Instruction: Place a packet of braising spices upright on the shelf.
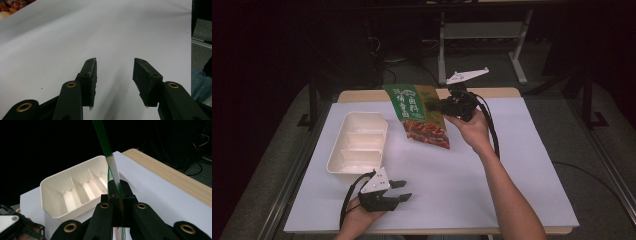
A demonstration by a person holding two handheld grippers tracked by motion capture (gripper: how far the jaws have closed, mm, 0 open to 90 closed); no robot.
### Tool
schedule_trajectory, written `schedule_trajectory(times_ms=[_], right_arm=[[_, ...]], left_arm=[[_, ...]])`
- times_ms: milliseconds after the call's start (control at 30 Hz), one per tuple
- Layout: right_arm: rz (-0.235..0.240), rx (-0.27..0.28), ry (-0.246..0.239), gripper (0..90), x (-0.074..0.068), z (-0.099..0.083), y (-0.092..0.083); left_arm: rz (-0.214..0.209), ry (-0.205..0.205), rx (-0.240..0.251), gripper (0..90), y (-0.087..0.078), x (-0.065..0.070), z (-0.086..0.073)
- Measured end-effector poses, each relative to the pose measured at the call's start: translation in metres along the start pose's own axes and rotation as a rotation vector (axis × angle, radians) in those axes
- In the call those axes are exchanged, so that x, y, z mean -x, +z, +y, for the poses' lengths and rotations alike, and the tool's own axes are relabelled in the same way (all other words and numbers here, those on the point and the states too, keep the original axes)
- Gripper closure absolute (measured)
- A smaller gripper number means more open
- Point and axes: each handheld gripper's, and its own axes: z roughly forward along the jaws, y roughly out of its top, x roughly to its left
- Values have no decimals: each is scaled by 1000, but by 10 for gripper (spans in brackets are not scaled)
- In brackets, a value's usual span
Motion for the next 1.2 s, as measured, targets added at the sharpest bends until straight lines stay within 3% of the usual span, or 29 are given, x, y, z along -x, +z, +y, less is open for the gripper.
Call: schedule_trajectory(times_ms=[500, 1200], right_arm=[[11, 20, 1, 900, -5, 23, 27], [38, 20, -57, 900, -19, 57, 68]], left_arm=[[2, 9, -5, 500, 1, 2, 0], [2, 11, -2, 486, 1, 2, 0]])
